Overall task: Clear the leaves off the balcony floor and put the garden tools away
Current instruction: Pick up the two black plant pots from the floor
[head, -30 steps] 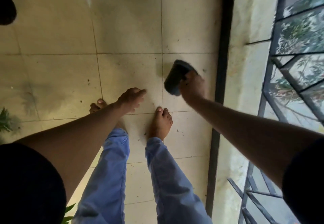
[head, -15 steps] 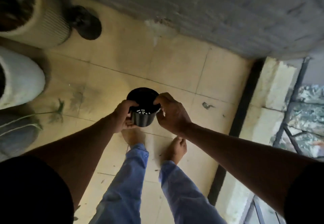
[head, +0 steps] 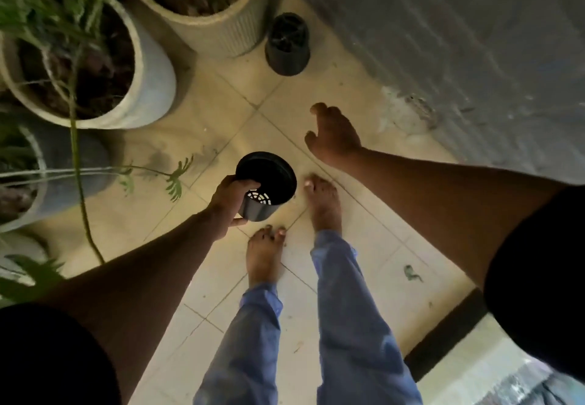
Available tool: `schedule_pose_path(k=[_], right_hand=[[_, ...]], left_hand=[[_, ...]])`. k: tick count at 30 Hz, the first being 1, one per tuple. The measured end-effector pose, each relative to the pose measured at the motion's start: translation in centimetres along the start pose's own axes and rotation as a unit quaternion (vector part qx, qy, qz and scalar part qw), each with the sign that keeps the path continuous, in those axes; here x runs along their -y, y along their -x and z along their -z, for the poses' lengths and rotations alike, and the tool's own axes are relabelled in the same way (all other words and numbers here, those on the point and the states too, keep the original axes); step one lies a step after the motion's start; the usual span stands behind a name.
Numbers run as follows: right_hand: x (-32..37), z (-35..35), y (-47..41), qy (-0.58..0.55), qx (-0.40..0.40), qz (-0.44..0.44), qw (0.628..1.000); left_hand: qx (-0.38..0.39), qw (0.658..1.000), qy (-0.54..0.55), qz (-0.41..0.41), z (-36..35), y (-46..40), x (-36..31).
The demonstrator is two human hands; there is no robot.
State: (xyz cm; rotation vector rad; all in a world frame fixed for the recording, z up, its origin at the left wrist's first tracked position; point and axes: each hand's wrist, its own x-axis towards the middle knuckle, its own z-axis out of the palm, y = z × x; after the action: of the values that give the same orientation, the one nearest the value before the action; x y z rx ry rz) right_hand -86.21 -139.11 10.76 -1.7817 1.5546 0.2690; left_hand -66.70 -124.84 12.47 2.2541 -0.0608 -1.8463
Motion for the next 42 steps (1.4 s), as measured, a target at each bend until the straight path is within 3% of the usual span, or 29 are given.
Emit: schedule_pose_path(k=[5, 8, 10, 12, 13, 15, 17, 22, 27, 30, 32, 38, 41, 42], right_hand=[[1.5, 0.8, -8.6, 0.125, -0.041, 0.078, 0.988], [3.6, 2.2, -14.2, 0.130, -0.081, 0.094, 0.984], [-0.1, -3.1, -18.6, 0.185, -0.013, 0.075, 0.980], [-9.7, -14.9, -21.6, 0.060, 0.028, 0.049, 0.997], [-13.7, -20.6, -19.0, 0.009, 0.050, 0.028, 0.998], [-16.3, -27.0, -11.4, -0.060, -0.011, -0.037, 0.997], [-12.4, -23.1, -3.5, -0.047, -0.054, -0.140, 0.988], [-10.3, -21.3, -4.7, -0.151, -0.062, -0.174, 0.971], [-11.3, -21.3, -5.7, -0.109, -0.184, -0.079, 0.974], [-11.1, -21.4, -6.1, -0.059, -0.239, -0.068, 0.967], [-10.6, -21.3, -5.6, -0.094, -0.214, -0.072, 0.970], [-10.7, -22.2, -4.7, -0.055, -0.090, -0.038, 0.994], [-0.3, -7.2, -7.6, 0.017, 0.039, -0.070, 0.997], [3.7, -1.6, -8.1, 0.153, 0.033, -0.061, 0.986]], left_hand=[[-0.008, 0.992, 0.121, -0.031, -0.6, -3.3, -0.5], [-0.007, 0.980, 0.193, -0.043, -1.2, -4.9, -1.1], [0.000, 0.973, 0.223, -0.053, -1.7, -5.8, -1.2], [0.002, 0.969, 0.241, -0.057, -2.1, -6.5, -1.1], [0.000, 0.967, 0.246, -0.059, -2.3, -6.9, -0.8], [-0.010, 0.965, 0.254, -0.058, -2.6, -7.7, -0.3], [-0.016, 0.965, 0.256, -0.053, -2.7, -8.2, 0.1], [-0.018, 0.965, 0.259, -0.044, -3.0, -8.3, 1.0], [-0.008, 0.966, 0.258, -0.029, -3.1, -7.7, 1.8], [-0.007, 0.964, 0.264, -0.020, -2.9, -7.0, 2.2], [-0.008, 0.963, 0.271, -0.013, -2.5, -6.0, 2.4], [-0.029, 0.951, 0.306, 0.008, -0.6, 0.3, 2.8], [-0.040, 0.950, 0.311, 0.013, 0.6, 4.3, 4.1], [-0.046, 0.949, 0.312, 0.016, 1.0, 5.6, 4.5]])
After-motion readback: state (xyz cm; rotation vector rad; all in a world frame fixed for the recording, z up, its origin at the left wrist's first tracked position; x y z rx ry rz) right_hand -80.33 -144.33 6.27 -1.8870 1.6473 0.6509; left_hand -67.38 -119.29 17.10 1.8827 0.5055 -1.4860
